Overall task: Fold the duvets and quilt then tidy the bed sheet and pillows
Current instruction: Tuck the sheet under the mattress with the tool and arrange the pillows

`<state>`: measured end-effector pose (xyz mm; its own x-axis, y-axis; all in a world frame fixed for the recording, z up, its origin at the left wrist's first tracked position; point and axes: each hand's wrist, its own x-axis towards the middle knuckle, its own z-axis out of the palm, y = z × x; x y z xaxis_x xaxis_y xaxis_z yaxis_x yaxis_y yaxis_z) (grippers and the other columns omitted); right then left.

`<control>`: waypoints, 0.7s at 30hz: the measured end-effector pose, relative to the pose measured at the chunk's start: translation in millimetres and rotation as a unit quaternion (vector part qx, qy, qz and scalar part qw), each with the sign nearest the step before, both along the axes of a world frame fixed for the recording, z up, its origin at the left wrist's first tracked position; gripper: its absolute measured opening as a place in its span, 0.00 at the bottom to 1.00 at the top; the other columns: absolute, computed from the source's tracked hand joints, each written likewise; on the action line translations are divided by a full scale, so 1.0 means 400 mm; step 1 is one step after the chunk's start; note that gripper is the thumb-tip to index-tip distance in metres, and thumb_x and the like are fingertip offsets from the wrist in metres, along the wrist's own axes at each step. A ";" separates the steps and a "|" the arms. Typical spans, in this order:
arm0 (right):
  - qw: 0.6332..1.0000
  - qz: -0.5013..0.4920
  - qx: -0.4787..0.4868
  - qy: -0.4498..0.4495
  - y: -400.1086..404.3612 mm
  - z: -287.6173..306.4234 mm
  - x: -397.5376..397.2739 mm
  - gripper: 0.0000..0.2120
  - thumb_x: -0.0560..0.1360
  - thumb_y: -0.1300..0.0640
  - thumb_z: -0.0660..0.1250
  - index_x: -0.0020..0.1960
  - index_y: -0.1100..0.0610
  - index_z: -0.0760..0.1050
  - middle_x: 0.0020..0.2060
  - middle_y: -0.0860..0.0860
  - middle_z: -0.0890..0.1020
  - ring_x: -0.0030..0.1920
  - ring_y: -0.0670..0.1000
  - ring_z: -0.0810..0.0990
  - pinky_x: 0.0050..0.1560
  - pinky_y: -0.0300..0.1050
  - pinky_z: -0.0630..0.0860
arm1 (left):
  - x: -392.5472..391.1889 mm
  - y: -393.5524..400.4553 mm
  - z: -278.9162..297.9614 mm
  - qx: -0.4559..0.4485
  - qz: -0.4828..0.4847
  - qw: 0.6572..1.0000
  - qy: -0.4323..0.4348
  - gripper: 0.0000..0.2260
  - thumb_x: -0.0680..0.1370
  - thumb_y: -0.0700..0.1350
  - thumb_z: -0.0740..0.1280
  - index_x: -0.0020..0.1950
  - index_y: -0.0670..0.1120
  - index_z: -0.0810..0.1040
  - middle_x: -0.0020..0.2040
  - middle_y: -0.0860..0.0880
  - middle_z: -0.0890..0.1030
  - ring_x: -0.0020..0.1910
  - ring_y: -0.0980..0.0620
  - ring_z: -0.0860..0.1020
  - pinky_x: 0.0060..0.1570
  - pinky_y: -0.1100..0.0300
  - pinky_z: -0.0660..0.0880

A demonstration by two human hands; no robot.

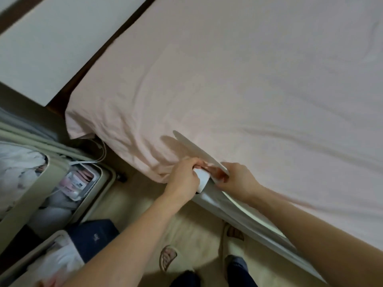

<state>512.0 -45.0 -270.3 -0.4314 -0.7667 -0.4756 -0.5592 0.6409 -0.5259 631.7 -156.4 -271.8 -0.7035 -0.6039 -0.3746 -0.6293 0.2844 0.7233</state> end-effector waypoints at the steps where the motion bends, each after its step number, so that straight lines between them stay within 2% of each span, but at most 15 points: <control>1: 1.000 0.015 -0.001 0.014 0.003 -0.027 0.006 0.06 0.70 0.56 0.68 0.47 0.54 0.78 0.43 0.52 0.81 0.47 0.55 0.79 0.41 0.42 0.68 | -0.008 -0.006 -0.006 -0.003 -0.028 1.000 -0.012 0.20 0.73 0.28 0.57 0.58 0.43 0.79 0.50 0.52 0.73 0.52 0.52 0.73 0.45 0.72 0.63; 3: 0.999 0.026 -0.016 0.024 0.010 -0.084 0.019 0.17 0.70 0.58 0.68 0.59 0.52 0.77 0.53 0.52 0.79 0.54 0.55 0.77 0.48 0.45 0.73 | -0.007 -0.030 -0.027 0.002 -0.077 0.997 -0.022 0.22 0.72 0.28 0.57 0.60 0.45 0.79 0.54 0.51 0.73 0.53 0.53 0.72 0.48 0.69 0.64; 5: 0.998 -0.012 -0.046 0.050 0.013 -0.112 0.008 0.17 0.74 0.56 0.67 0.63 0.51 0.75 0.55 0.51 0.77 0.56 0.54 0.75 0.51 0.47 0.74 | -0.009 -0.058 -0.066 -0.026 -0.122 0.992 -0.033 0.25 0.73 0.30 0.59 0.64 0.50 0.77 0.58 0.50 0.75 0.57 0.51 0.73 0.56 0.61 0.69; 6: 0.996 -0.023 -0.064 0.063 0.009 -0.115 -0.001 0.16 0.75 0.54 0.66 0.63 0.50 0.75 0.54 0.50 0.77 0.57 0.53 0.74 0.51 0.46 0.73 | -0.007 -0.078 -0.078 -0.078 -0.166 0.982 -0.053 0.25 0.73 0.32 0.60 0.65 0.52 0.76 0.60 0.51 0.75 0.59 0.50 0.72 0.59 0.57 0.70; 7: 0.995 -0.017 -0.068 0.072 0.004 -0.118 -0.018 0.15 0.76 0.51 0.65 0.63 0.50 0.76 0.55 0.50 0.76 0.57 0.53 0.74 0.50 0.45 0.72 | -0.004 -0.100 -0.092 -0.145 -0.226 0.959 -0.086 0.25 0.74 0.35 0.62 0.68 0.55 0.73 0.61 0.51 0.74 0.60 0.50 0.70 0.60 0.54 0.69; 9: 0.995 0.031 -0.042 0.079 -0.014 -0.111 -0.052 0.15 0.77 0.48 0.64 0.61 0.52 0.77 0.57 0.50 0.77 0.57 0.53 0.74 0.47 0.44 0.71 | -0.007 -0.137 -0.103 -0.272 -0.341 0.890 -0.130 0.28 0.72 0.39 0.67 0.70 0.56 0.69 0.63 0.53 0.72 0.59 0.49 0.69 0.59 0.55 0.67; 10: 0.996 0.049 -0.028 0.075 -0.026 -0.106 -0.069 0.12 0.76 0.48 0.65 0.57 0.52 0.78 0.56 0.50 0.78 0.56 0.53 0.75 0.45 0.43 0.69 | -0.010 -0.147 -0.109 -0.324 -0.383 0.855 -0.128 0.30 0.69 0.39 0.70 0.69 0.55 0.70 0.61 0.53 0.73 0.57 0.49 0.72 0.55 0.56 0.67; 11: 0.997 0.047 -0.015 0.065 -0.037 -0.098 -0.085 0.08 0.76 0.51 0.66 0.52 0.52 0.79 0.53 0.50 0.79 0.54 0.54 0.76 0.42 0.42 0.67 | -0.014 -0.155 -0.116 -0.364 -0.400 0.835 -0.104 0.29 0.67 0.39 0.72 0.66 0.54 0.73 0.58 0.53 0.76 0.53 0.49 0.74 0.51 0.56 0.67; 12: 0.998 0.042 -0.002 0.048 -0.045 -0.092 -0.104 0.03 0.75 0.54 0.66 0.44 0.50 0.78 0.48 0.51 0.80 0.51 0.54 0.78 0.40 0.42 0.64 | -0.016 -0.162 -0.126 -0.381 -0.401 0.829 -0.075 0.27 0.66 0.39 0.73 0.63 0.53 0.75 0.54 0.52 0.78 0.49 0.49 0.75 0.48 0.56 0.67; 14: 1.000 0.017 0.004 -0.001 -0.057 -0.078 -0.133 0.10 0.75 0.57 0.66 0.36 0.49 0.71 0.40 0.50 0.79 0.44 0.54 0.77 0.38 0.43 0.63 | -0.023 -0.175 -0.140 -0.378 -0.397 0.836 -0.016 0.23 0.68 0.40 0.73 0.62 0.52 0.75 0.53 0.53 0.78 0.49 0.49 0.75 0.49 0.55 0.69; 16: 0.997 -0.009 0.001 -0.074 -0.055 -0.074 -0.169 0.05 0.76 0.57 0.65 0.41 0.52 0.76 0.40 0.52 0.79 0.43 0.52 0.76 0.40 0.44 0.66 | -0.044 -0.180 -0.131 -0.324 -0.393 0.860 0.009 0.20 0.74 0.42 0.69 0.64 0.52 0.74 0.55 0.53 0.79 0.52 0.49 0.76 0.50 0.53 0.73; 18: 0.992 -0.020 0.006 -0.122 -0.054 -0.066 -0.185 0.07 0.76 0.59 0.64 0.49 0.62 0.77 0.44 0.57 0.81 0.44 0.52 0.75 0.42 0.44 0.68 | -0.062 -0.181 -0.104 -0.243 -0.357 0.902 0.011 0.15 0.78 0.42 0.63 0.65 0.52 0.75 0.57 0.51 0.80 0.53 0.48 0.77 0.50 0.51 0.74; 21: 0.986 -0.029 0.016 -0.161 -0.053 -0.058 -0.199 0.08 0.76 0.60 0.63 0.47 0.66 0.76 0.39 0.57 0.78 0.41 0.50 0.74 0.40 0.42 0.67 | -0.102 -0.201 -0.070 -0.130 -0.296 0.946 -0.031 0.11 0.82 0.46 0.59 0.60 0.54 0.77 0.52 0.54 0.81 0.50 0.51 0.78 0.48 0.54 0.74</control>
